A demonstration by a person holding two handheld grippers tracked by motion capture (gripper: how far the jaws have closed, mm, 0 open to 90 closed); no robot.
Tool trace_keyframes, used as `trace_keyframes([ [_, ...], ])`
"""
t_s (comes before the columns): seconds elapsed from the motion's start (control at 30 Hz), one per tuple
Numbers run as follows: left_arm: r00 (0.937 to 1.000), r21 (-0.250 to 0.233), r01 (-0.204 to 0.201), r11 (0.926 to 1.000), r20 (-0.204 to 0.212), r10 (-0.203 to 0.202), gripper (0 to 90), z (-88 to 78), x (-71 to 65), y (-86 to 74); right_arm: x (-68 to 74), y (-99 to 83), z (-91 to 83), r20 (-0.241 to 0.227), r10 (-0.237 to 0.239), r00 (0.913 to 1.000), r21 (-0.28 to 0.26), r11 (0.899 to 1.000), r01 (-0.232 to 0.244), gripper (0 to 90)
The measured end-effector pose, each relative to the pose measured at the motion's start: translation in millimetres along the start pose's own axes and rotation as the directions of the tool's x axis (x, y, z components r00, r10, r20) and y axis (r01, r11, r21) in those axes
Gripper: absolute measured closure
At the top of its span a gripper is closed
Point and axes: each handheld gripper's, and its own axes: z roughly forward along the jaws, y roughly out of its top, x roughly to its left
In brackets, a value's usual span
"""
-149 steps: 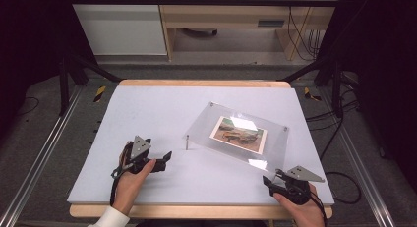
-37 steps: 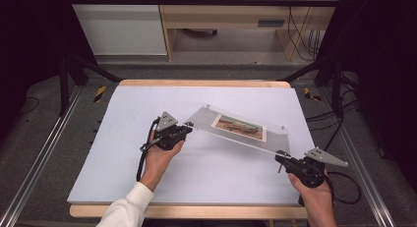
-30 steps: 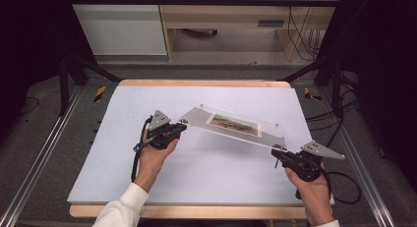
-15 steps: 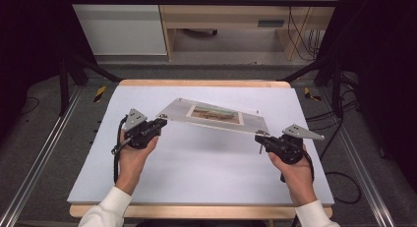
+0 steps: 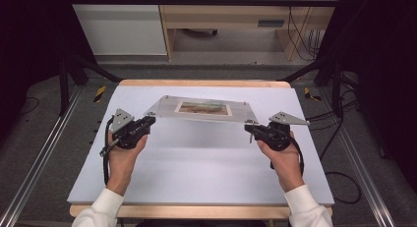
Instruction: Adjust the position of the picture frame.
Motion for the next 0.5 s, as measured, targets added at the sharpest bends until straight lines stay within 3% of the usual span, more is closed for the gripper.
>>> trace_keyframes([
  [0.5, 0.9997, 0.006, 0.011, 0.9999, -0.022, -0.010, 82.6, 6.3, 11.4, -18.8, -1.1, -6.3, 24.6, 0.011, 0.014, 0.9998, 0.015, 1.000, -0.014, 82.8],
])
